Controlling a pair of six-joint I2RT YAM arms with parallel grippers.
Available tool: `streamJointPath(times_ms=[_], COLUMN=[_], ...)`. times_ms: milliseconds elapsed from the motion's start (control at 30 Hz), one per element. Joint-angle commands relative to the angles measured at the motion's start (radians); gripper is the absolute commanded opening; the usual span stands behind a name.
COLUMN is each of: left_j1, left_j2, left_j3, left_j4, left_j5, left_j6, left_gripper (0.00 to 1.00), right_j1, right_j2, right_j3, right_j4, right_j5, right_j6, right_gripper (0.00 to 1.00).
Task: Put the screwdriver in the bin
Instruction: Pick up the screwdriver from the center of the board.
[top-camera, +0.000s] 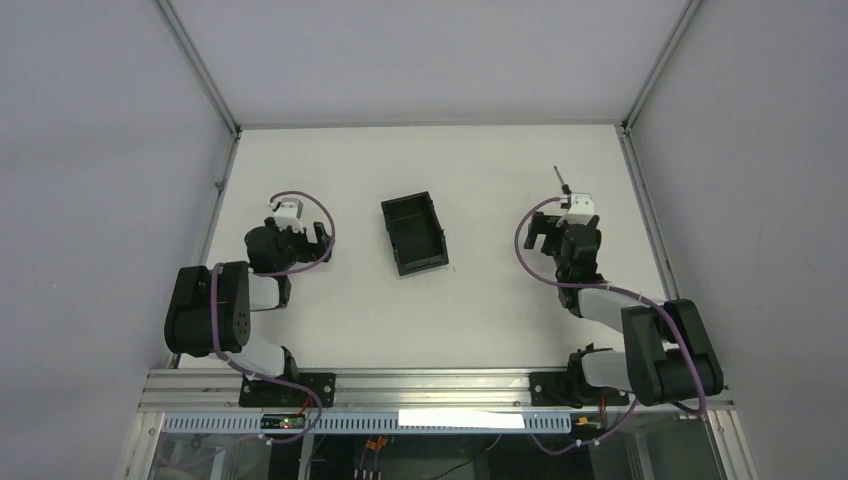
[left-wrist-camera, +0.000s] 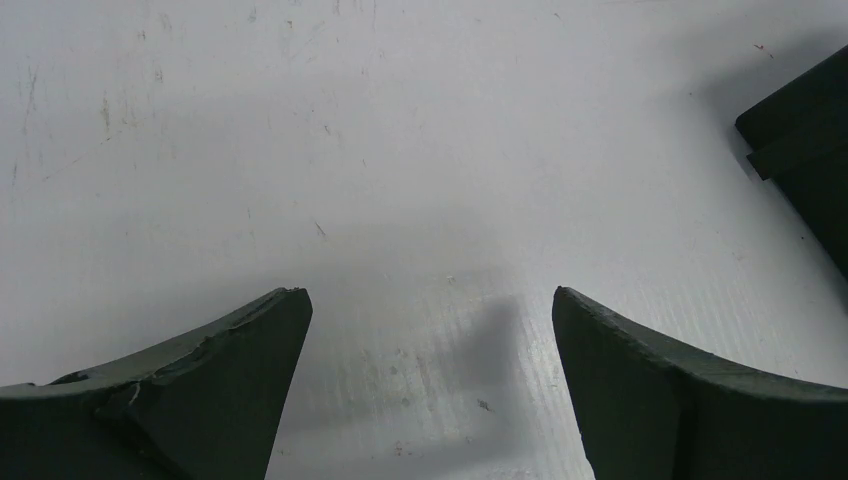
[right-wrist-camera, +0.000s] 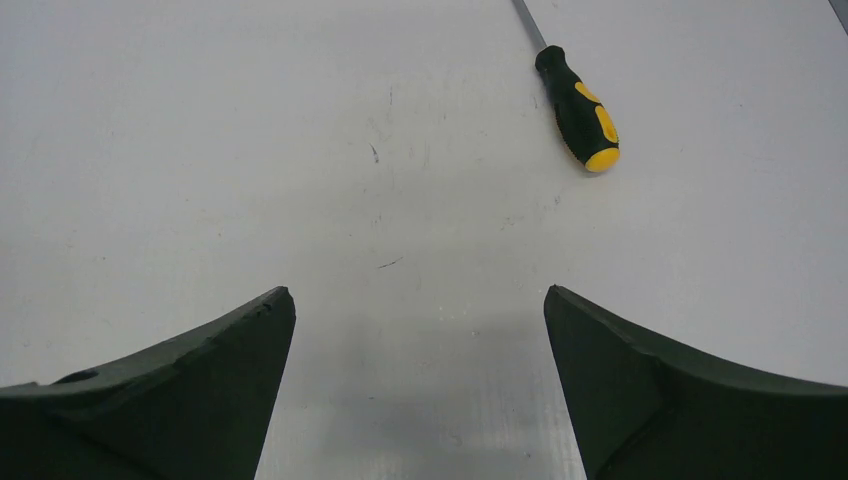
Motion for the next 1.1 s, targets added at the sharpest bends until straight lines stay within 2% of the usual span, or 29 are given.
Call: streamJointPath(times_ms=[0, 333, 567, 800, 1067], left_j1=[0.001, 0.001, 0.0, 0.001, 0.001], left_j2=[-0.016, -0.016, -0.016, -0.016, -0.016], left_j3=[0.017, 0.017, 0.017, 0.017, 0.017], left_j4=[0.034, 0.034, 0.034, 0.034, 0.032], left_j5=[0.006, 0.005, 0.005, 0.004, 0.005], left_j6=[0.006, 0.006, 0.006, 0.006, 0.006], left_gripper=[0.99, 0.99, 0.99, 0.99, 0.99], right_j1=[0.007, 0.008, 0.008, 0.009, 0.009], right_j2=[-0.002, 0.022, -0.031, -0.15, -0.272], right_j3=[0.023, 0.053, 0.019, 0.122, 0.342], right_j4=[0.032, -0.005, 0.011, -0.231, -0.529], right_j5=[-0.006, 0.008, 0.024, 0.008, -0.007], right_j6=[-0.01, -0.003, -0.011, -0.019, -0.05], right_gripper=[0.99, 0.99, 0.99, 0.99, 0.99])
